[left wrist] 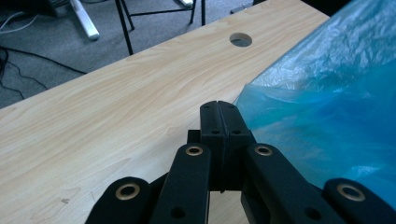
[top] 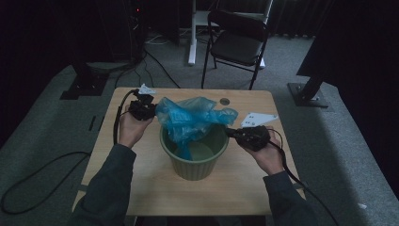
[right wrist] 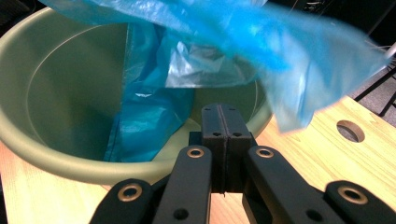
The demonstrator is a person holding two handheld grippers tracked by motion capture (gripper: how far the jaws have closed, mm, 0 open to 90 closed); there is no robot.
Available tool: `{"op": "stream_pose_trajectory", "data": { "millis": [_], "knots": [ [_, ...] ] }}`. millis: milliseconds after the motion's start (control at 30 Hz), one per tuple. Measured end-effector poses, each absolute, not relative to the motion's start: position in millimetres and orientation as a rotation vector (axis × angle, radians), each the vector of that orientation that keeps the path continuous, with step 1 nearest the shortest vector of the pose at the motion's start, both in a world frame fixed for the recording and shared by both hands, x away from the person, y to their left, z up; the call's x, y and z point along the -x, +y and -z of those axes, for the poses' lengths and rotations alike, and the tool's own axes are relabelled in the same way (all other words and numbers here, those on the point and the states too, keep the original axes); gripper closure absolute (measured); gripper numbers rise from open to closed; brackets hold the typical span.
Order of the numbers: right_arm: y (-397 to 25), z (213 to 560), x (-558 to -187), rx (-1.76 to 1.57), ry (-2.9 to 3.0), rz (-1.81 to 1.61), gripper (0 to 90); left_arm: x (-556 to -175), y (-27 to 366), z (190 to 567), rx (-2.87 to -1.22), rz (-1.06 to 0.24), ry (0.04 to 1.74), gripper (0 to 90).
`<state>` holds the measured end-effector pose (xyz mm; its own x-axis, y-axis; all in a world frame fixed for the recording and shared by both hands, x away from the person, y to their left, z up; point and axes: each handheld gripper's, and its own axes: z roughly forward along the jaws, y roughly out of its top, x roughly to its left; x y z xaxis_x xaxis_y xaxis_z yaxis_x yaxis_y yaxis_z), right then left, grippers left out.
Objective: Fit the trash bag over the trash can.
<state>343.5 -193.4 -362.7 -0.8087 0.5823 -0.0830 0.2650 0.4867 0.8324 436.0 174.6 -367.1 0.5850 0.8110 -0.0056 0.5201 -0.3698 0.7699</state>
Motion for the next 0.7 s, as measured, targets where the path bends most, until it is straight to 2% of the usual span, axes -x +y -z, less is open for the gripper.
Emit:
{"op": "stream_pose_trajectory", "data": {
  "millis": [533, 700],
  "knots": [
    [-205, 364, -337, -0.717, 2.384, -1.236, 90.0, -443, 184, 376, -2.055, -0.476, 1.115, 90.0],
    [-207, 363, -336, -0.719, 2.38, -1.24, 90.0, -441, 182, 378, -2.065, -0.475, 1.083, 90.0]
  ]
}}
